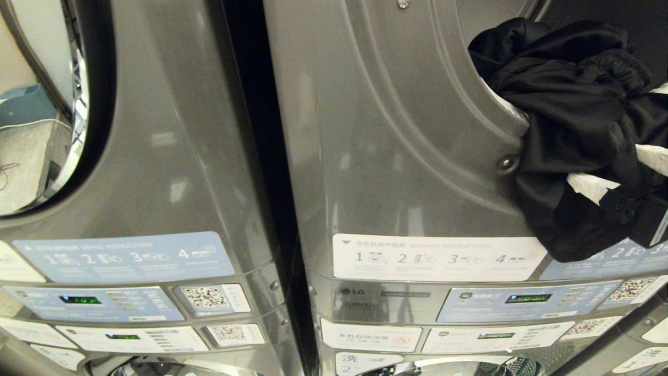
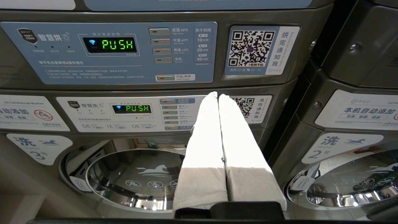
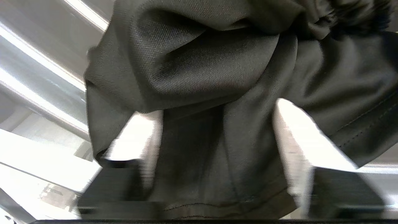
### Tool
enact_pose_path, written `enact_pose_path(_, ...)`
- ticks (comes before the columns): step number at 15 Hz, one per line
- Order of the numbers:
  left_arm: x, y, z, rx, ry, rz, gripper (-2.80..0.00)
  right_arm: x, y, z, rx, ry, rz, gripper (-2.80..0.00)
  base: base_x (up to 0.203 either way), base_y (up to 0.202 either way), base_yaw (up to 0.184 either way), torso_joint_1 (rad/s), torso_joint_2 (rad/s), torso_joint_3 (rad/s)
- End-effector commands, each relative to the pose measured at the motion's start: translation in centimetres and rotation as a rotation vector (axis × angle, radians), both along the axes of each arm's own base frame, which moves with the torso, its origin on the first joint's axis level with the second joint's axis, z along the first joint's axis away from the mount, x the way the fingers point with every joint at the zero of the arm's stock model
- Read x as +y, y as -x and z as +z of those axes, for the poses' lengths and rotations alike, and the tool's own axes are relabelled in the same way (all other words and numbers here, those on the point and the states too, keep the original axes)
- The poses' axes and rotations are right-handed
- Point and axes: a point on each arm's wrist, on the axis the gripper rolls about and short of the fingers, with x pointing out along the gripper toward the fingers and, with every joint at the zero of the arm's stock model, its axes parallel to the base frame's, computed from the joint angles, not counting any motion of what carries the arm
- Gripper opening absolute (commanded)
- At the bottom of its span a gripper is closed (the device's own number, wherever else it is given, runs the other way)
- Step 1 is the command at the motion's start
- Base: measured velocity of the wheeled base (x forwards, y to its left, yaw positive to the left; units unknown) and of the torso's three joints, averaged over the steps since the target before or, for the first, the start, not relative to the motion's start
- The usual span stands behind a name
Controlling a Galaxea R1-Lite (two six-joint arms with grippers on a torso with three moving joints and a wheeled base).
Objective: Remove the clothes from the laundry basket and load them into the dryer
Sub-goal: Put the clothes in the dryer
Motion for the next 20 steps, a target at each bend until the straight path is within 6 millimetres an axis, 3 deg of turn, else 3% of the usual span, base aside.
enact_pose_path(1, 0.0, 0.0, 0.0, 0.0, 0.0, 0.0, -2.8, 0.2, -0.4, -0.2, 0.012, 0.007, 0.0, -2.8, 0.0, 0.0, 0.0, 0.0, 0.0, 0.0)
enact_pose_path(12, 0.0, 0.0, 0.0, 0.001, 0.0, 0.0, -2.8, -0.3, 0.7, 1.1, -0.046, -0.013, -0.02, -2.8, 0.0, 0.0, 0.0, 0.0, 0.0, 0.0)
enact_pose_path(15, 0.0, 0.0, 0.0, 0.001, 0.0, 0.0, -2.8, -0.2, 0.5, 3.4, -0.113, -0.039, -0.03, -2.8, 0.0, 0.0, 0.0, 0.0, 0.0, 0.0)
enact_pose_path(17, 0.0, 0.0, 0.0, 0.001, 0.0, 0.0, -2.8, 0.1, -0.6, 5.6, -0.158, -0.057, -0.042, -2.8, 0.0, 0.0, 0.0, 0.0, 0.0, 0.0)
enact_pose_path(20, 0.0, 0.0, 0.0, 0.001, 0.0, 0.0, -2.8, 1.4, -4.6, 8.7, -0.206, -0.083, -0.085, -2.8, 0.0, 0.0, 0.0, 0.0, 0.0, 0.0)
